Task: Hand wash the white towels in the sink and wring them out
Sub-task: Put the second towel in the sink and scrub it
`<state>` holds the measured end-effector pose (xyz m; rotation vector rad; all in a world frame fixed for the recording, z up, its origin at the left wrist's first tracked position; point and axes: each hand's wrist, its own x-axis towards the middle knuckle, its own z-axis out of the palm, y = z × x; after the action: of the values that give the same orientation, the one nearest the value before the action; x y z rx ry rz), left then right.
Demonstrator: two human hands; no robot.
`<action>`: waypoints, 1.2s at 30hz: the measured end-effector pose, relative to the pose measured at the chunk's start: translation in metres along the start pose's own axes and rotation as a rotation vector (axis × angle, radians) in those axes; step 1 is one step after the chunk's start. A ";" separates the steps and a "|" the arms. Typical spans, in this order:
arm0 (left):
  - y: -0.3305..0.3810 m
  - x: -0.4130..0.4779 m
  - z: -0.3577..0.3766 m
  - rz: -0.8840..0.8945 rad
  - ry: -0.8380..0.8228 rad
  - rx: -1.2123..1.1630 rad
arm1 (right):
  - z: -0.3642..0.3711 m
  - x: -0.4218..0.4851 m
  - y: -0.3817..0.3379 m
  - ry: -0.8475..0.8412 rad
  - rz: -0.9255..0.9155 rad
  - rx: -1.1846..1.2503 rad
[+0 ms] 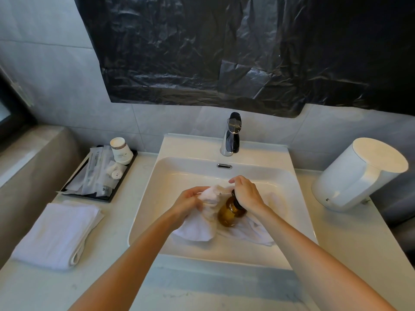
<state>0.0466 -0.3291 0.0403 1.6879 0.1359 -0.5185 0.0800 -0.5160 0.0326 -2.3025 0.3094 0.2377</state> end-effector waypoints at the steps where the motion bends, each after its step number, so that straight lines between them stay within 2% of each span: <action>1: -0.001 0.000 -0.003 0.000 0.005 0.004 | 0.000 -0.001 0.000 -0.001 -0.001 0.000; 7: -0.010 0.005 -0.018 -0.001 0.087 0.025 | -0.009 -0.004 0.001 0.111 0.001 0.055; 11: -0.011 0.005 -0.025 0.006 0.104 0.012 | -0.014 -0.014 0.002 0.166 -0.076 -0.012; 15: -0.011 0.006 -0.027 -0.004 0.103 0.015 | -0.031 -0.030 0.005 0.031 -0.192 0.002; 18: -0.010 0.007 -0.025 -0.009 0.101 0.023 | -0.043 -0.044 0.016 -0.073 -0.335 -0.213; 26: -0.005 0.001 -0.019 -0.001 0.108 0.049 | -0.055 -0.052 0.019 0.045 -0.431 -0.443; 36: 0.001 0.008 -0.016 0.014 0.141 -0.003 | -0.134 -0.012 -0.042 0.331 -0.448 -0.011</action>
<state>0.0581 -0.3154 0.0395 1.7214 0.2270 -0.3886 0.0907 -0.5847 0.1558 -2.3474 -0.0510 -0.3692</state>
